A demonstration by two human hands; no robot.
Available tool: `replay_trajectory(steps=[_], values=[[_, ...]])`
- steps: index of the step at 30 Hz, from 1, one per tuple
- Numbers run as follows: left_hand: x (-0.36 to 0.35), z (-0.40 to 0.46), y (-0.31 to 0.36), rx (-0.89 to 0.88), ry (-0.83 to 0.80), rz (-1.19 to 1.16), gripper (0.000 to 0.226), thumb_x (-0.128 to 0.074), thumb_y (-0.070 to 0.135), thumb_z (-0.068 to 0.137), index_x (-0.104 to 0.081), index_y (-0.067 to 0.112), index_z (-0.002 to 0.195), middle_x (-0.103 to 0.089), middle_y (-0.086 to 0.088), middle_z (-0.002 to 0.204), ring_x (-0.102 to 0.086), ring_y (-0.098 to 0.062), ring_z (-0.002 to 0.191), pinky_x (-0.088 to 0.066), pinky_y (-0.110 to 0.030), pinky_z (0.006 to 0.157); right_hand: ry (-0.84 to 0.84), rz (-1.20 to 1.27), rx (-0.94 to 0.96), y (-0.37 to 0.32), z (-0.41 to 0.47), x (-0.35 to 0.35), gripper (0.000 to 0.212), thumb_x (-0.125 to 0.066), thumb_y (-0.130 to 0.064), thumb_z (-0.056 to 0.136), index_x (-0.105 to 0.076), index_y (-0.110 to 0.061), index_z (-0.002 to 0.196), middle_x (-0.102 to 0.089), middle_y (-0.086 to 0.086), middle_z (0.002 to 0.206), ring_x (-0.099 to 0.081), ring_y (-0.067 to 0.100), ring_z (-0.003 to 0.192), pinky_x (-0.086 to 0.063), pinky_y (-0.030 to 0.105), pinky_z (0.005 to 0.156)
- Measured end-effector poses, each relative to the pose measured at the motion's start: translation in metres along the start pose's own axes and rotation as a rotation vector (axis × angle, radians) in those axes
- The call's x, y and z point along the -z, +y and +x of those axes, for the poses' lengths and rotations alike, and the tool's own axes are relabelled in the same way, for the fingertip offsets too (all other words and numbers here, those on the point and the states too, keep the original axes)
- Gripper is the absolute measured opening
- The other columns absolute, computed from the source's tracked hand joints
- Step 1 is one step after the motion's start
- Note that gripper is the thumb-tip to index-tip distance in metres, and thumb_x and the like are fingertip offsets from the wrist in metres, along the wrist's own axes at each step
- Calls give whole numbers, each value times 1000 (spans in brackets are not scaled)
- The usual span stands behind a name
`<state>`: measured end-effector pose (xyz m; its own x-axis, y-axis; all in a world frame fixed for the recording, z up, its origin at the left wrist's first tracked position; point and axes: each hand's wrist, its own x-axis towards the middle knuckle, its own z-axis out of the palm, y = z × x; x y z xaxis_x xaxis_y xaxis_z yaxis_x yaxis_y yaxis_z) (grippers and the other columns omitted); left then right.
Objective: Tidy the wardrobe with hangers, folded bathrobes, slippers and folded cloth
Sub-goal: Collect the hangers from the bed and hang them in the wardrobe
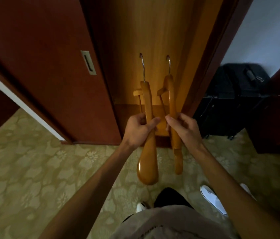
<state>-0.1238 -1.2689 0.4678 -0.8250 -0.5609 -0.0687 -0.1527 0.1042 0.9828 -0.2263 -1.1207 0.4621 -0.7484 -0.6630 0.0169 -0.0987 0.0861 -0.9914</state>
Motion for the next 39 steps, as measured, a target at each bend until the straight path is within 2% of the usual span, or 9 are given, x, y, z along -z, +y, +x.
replay_trajectory(steps=[4,8,11,14,21,26,29,33,39], values=[[17,73,-2,31,-14,-22,21,-71,34,92,-74,14,91,-74,-4,78,-72,-21,72,-59,-39,70,14,2,-34,1,69,-7,30,-62,-35,95,-68,-7,86,-69,14,86,-67,22,90,-48,26,83],[29,145,8,11,-38,-28,17,-67,29,95,-73,15,89,-74,6,76,-71,-8,72,-54,-21,65,17,-8,-55,-8,142,-12,28,-63,-43,89,-69,-15,87,-71,10,85,-69,21,88,-53,30,81],[35,208,23,-24,-37,-17,15,-67,26,95,-72,14,87,-73,12,71,-69,-1,66,-49,-12,59,6,-2,-32,-18,202,-12,26,-62,-44,84,-70,-20,88,-72,4,84,-68,10,85,-50,21,77],[42,274,46,-84,-20,33,15,-67,28,96,-72,17,86,-72,14,71,-68,-1,64,-48,-11,58,5,-12,-9,-36,267,-5,35,-60,-46,82,-70,-17,98,-71,-6,75,-66,1,76,-48,26,79],[55,408,123,-220,-26,24,16,-66,33,95,-73,19,91,-74,8,79,-71,-6,72,-51,-13,62,103,-31,109,-100,400,22,33,-59,-50,79,-70,-23,93,-72,-7,73,-64,-2,70,-46,35,83],[63,461,191,-293,-97,-7,22,-66,34,94,-75,13,94,-76,-1,87,-73,-13,81,-57,-22,71,191,-24,230,-161,455,37,35,-63,-51,80,-70,-17,87,-72,-7,73,-63,-2,72,-47,35,90],[70,483,240,-300,-157,-30,24,-68,32,93,-75,11,85,-76,-1,80,-72,-10,73,-54,-17,63,221,-32,297,-195,482,46,45,-62,-53,81,-70,-11,96,-72,0,82,-66,10,79,-51,32,81],[74,504,302,-324,-230,-45,31,-71,36,90,-75,6,86,-74,-7,76,-72,-15,68,-57,-23,63,255,-8,421,-240,507,56,47,-57,-47,83,-70,-3,95,-72,-2,78,-66,3,70,-50,16,67],[71,524,361,-420,-313,-37,32,-73,34,89,-76,3,85,-75,-10,78,-72,-20,71,-60,-30,68,369,-26,551,-287,534,79,37,-56,-32,97,-69,3,95,-71,-1,75,-67,5,70,-52,18,68]])
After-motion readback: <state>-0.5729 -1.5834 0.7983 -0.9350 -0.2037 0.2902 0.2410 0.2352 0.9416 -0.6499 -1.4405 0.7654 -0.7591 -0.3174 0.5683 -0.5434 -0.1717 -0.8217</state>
